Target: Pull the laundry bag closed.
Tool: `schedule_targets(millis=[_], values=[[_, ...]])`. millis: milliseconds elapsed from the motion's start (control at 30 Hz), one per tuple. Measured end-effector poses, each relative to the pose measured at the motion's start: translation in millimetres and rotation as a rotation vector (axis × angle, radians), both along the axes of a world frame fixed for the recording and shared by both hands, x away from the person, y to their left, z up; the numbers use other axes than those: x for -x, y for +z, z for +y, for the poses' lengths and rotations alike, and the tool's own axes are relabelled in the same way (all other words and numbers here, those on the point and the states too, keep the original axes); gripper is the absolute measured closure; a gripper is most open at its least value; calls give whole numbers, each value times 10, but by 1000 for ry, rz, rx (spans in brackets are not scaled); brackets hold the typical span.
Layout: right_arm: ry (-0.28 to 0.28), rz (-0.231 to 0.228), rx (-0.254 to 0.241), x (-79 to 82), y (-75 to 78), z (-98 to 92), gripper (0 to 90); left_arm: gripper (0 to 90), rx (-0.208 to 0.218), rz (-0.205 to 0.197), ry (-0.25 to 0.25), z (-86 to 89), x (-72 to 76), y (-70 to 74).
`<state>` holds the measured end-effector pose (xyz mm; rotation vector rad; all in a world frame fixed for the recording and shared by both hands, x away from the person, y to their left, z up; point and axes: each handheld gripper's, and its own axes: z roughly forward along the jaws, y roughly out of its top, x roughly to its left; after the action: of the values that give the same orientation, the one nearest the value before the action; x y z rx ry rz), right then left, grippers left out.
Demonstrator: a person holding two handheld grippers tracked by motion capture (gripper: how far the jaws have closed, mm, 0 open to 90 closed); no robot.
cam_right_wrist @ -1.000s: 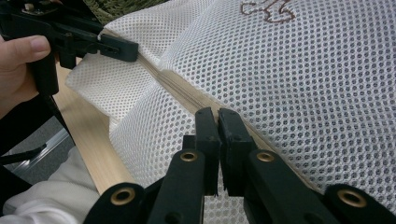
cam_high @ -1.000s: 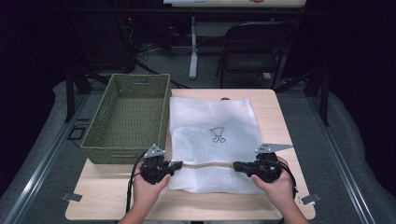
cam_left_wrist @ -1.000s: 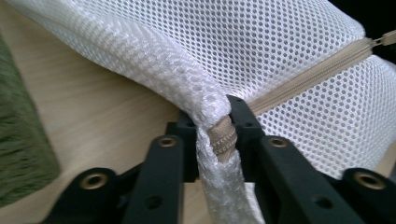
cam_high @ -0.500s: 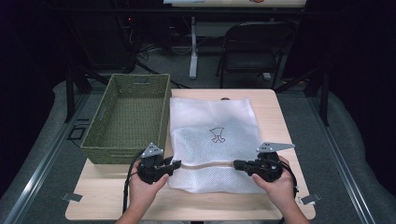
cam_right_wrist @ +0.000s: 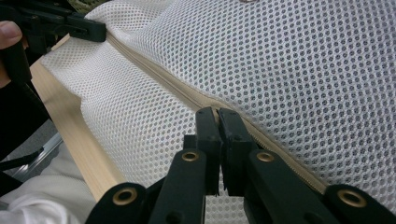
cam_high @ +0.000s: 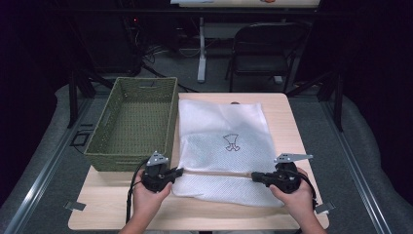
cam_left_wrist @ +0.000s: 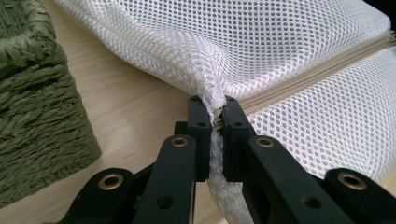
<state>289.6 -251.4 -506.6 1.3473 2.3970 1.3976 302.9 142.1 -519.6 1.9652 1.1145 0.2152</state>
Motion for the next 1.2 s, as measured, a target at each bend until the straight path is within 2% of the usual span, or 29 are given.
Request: schedule_targets(millis=[33,100,133,200,233,300,333,367,400,433,467,500,600,633,667,800,833,967,1100,1200], values=[[-2,-7,9,2,6,-7,876,851,-5,3,-5,2,0,7],[-5,-6,4,12,0,-25,877,851,16,4,-6,13,7,11],[-3,4,0,15,-11,-39,877,851,1,6,-11,11,4,11],[-10,11,1,13,-31,-68,877,851,14,10,-10,15,9,6],[-10,16,-6,12,-33,-81,877,852,3,8,-10,9,12,5],[-17,9,10,23,-26,-81,877,852,9,5,-7,22,16,-5],[-12,6,9,28,-32,-88,877,852,-17,8,-11,24,11,-7],[-18,7,27,45,-37,-102,877,852,-65,-14,17,32,23,-3],[-59,-10,80,57,-49,-136,877,853,-94,-38,48,73,31,1],[-91,-21,128,63,-63,-221,877,854,-65,-13,67,146,11,1],[-107,4,76,59,-90,-358,877,853,-5,21,77,220,-10,1],[-130,32,18,68,-110,-487,876,852,33,33,84,255,-19,-3],[-168,48,15,100,-166,-662,876,851,-10,13,59,146,-4,-24],[-172,46,33,103,-172,-658,876,851,-38,7,49,113,1,-27],[-176,36,55,102,-169,-654,876,850,-41,3,46,96,4,-33],[-186,33,29,98,-155,-709,875,849,3,16,47,139,-2,-38],[-186,34,24,98,-156,-716,875,849,4,17,52,139,0,-42],[-209,33,54,108,-156,-755,875,849,-2,18,52,149,1,-47],[-229,52,34,116,-189,-838,875,847,3,23,43,147,-7,-51],[-229,45,68,116,-174,-814,874,847,-5,21,45,132,-5,-54]])
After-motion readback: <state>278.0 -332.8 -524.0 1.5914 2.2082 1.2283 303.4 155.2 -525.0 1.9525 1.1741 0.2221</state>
